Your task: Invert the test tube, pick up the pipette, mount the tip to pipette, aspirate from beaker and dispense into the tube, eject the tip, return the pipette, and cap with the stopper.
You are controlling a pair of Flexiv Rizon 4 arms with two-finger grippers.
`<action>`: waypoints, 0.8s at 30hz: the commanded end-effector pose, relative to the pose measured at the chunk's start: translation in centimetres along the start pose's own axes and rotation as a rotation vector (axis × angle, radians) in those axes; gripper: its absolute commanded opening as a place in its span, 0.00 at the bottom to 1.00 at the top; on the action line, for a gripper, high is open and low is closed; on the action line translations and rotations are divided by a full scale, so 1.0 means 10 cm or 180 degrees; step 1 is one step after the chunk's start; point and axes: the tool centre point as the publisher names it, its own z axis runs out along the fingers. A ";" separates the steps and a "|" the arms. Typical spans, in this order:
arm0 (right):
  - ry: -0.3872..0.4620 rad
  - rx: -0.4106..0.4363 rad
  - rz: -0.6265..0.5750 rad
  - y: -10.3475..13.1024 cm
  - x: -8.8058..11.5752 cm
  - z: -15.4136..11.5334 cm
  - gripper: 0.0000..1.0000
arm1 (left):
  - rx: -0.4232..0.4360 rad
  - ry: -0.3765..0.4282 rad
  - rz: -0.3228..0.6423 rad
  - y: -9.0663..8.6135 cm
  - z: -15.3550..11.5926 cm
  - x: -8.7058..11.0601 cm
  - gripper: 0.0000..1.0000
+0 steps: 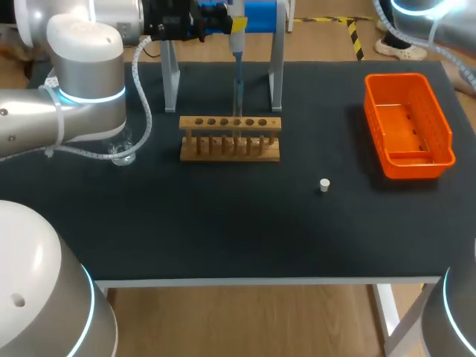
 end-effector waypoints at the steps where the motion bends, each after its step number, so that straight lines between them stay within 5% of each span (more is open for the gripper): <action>1: 0.0017 0.0022 0.0010 -0.06 -0.01 0.03 0.00 | 0.0011 -0.0004 0.0003 -0.06 0.00 -0.01 0.00; 10: -0.0085 -0.0159 -0.0159 0.15 -0.01 -0.26 0.00 | 0.0011 -0.0004 0.0003 -0.06 0.00 -0.01 0.00; 11: -0.0099 -0.0174 -0.0172 0.15 0.00 -0.30 0.07 | 0.0011 -0.0004 0.0003 -0.06 0.00 -0.01 0.00; 12: -0.0109 -0.0178 -0.0182 0.14 0.01 -0.33 0.28 | 0.0011 -0.0004 0.0003 -0.06 0.00 -0.01 0.00; 13: -0.0127 -0.0189 -0.0211 0.12 0.03 -0.40 0.78 | 0.0011 -0.0004 0.0003 -0.06 0.00 -0.01 0.00; 14: -0.0136 -0.0196 -0.0224 0.10 0.04 -0.45 1.00 | 0.0011 -0.0004 0.0003 -0.06 0.00 -0.01 0.00; 24: -0.0137 -0.0113 -0.0358 -0.45 0.32 -0.74 1.00 | 0.0011 -0.0004 0.0003 -0.06 0.00 -0.01 0.00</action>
